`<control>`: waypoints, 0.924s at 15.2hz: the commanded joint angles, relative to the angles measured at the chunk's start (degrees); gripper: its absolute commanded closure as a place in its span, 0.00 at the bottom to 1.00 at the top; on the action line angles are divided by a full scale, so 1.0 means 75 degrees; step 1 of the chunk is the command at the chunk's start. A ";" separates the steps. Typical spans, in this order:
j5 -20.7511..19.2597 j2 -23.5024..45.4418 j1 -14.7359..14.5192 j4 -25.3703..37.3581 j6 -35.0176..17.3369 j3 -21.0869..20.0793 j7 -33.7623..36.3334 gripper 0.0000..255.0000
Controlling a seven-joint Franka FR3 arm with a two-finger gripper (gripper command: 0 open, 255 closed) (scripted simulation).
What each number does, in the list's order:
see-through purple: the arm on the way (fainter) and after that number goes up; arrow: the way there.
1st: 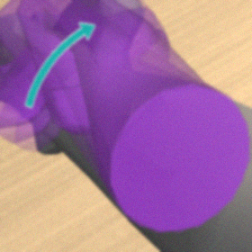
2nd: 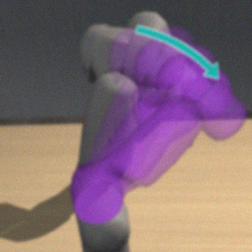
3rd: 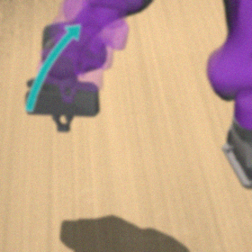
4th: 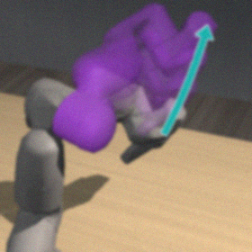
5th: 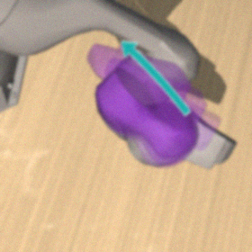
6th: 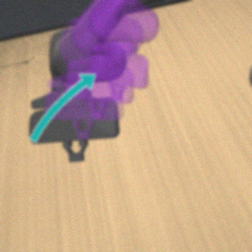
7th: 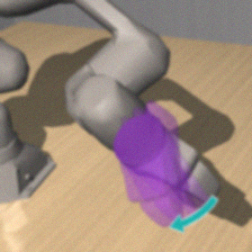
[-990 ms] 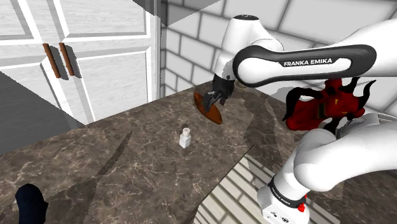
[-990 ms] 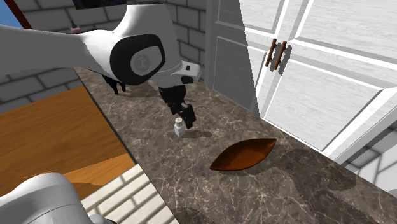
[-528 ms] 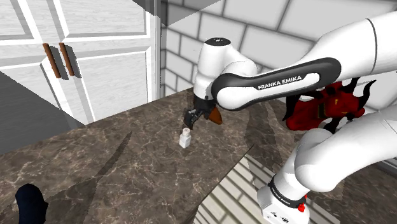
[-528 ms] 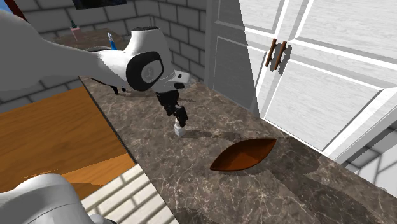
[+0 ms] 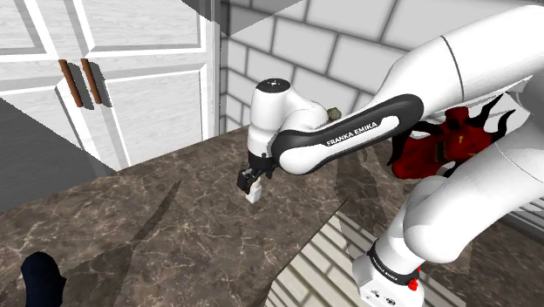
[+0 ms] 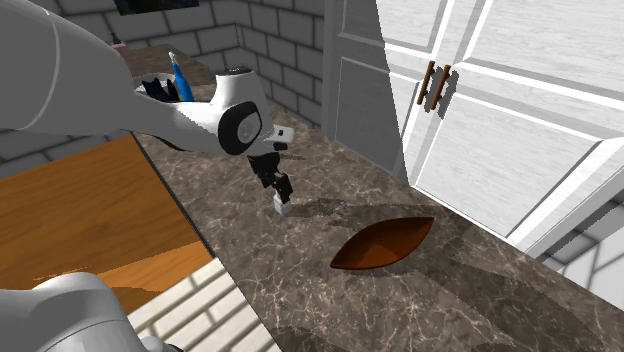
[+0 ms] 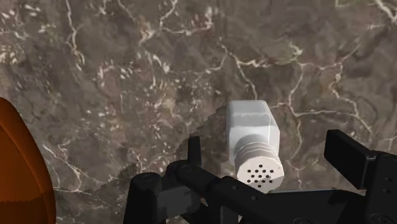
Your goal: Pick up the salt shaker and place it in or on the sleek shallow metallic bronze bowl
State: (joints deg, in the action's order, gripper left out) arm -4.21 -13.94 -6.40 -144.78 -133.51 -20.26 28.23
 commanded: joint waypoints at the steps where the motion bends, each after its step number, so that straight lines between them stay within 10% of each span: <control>1: -0.0077 0.0136 0.0032 -0.0107 -0.0238 -0.0019 0.0061 0.00; 11: -0.0205 0.0352 0.0086 -0.0200 -0.0532 -0.0040 0.0152 0.00; 12: -0.0205 0.0352 0.0086 -0.0200 -0.0532 -0.0040 0.0152 1.00; 14: -0.0205 0.0352 0.0086 -0.0200 -0.0532 -0.0040 0.0152 1.00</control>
State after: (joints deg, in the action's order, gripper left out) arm -5.75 -11.32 -5.77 -146.27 -137.51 -20.56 29.37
